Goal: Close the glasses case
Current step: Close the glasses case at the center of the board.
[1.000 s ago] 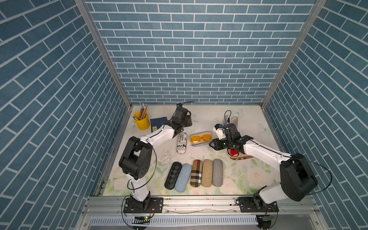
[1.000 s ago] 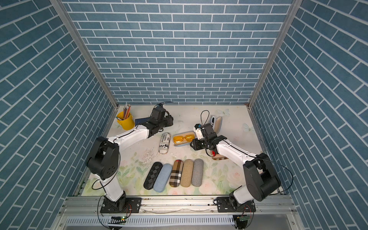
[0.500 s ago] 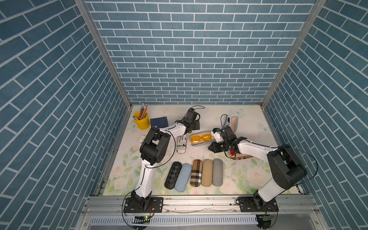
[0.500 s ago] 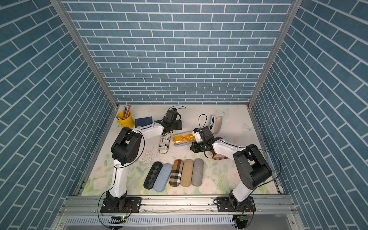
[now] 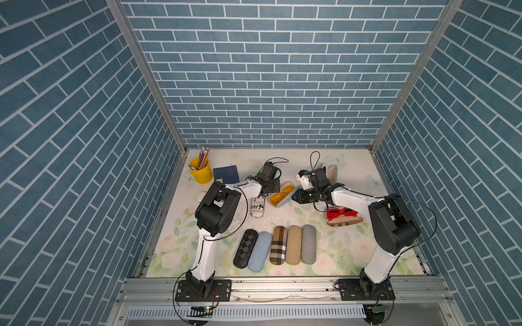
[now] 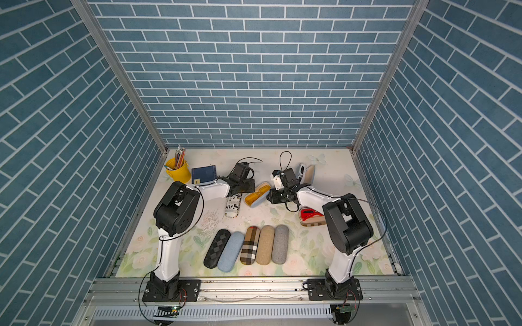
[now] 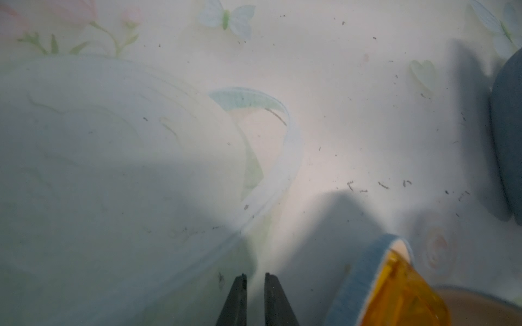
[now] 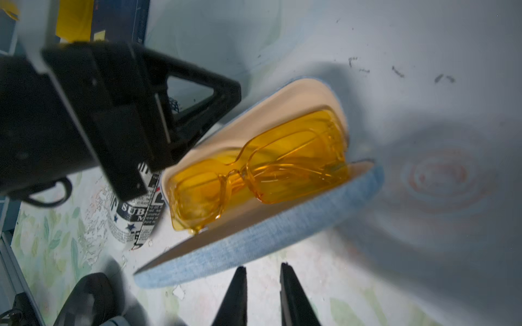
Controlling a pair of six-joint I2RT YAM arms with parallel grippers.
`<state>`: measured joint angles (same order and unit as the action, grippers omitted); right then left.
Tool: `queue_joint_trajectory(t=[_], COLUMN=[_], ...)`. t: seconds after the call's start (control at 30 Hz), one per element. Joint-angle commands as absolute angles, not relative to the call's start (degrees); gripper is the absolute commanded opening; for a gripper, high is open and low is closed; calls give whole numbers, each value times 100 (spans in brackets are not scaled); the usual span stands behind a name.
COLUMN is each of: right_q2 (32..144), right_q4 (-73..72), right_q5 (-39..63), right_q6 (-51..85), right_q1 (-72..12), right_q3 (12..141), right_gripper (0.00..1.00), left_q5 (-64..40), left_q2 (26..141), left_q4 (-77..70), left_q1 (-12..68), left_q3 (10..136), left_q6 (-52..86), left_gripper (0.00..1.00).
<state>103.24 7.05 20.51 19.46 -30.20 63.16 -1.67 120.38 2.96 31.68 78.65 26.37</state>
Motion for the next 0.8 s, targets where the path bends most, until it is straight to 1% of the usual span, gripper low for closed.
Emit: queue_joint_trajectory(t=[0.0,0.23,0.3,0.4,0.67,0.77], right_q2=[10489,10636,10644,10623,10598,10608], right_q4=[854,957,969,1000,1029,1028], right_q5=[2118,2118,2135,2154,2162,2167], right_q6=[1793,1747,1749,1749,1731,1727], right_q1=[-2993,-2997,-2996,-2997,-2997,-2997], right_q3=[6546,6858,6903,6950,6961,6969], right_gripper=[22,23,23,23,23,23], left_q5=[-65,-105,-230,-318,-446,-327], left_q2=[11609,11161,11197,11259,11352,11511], left_q4=[275,222,253,345,466,654], left_q1=[3200,3207,3205,3204,3232,3270], left_q3=[7630,7329,7383,7407,7340,7490], left_q6=[2616,2611,2597,2579,2551,2497], left_gripper=[17,18,17,12,13,12])
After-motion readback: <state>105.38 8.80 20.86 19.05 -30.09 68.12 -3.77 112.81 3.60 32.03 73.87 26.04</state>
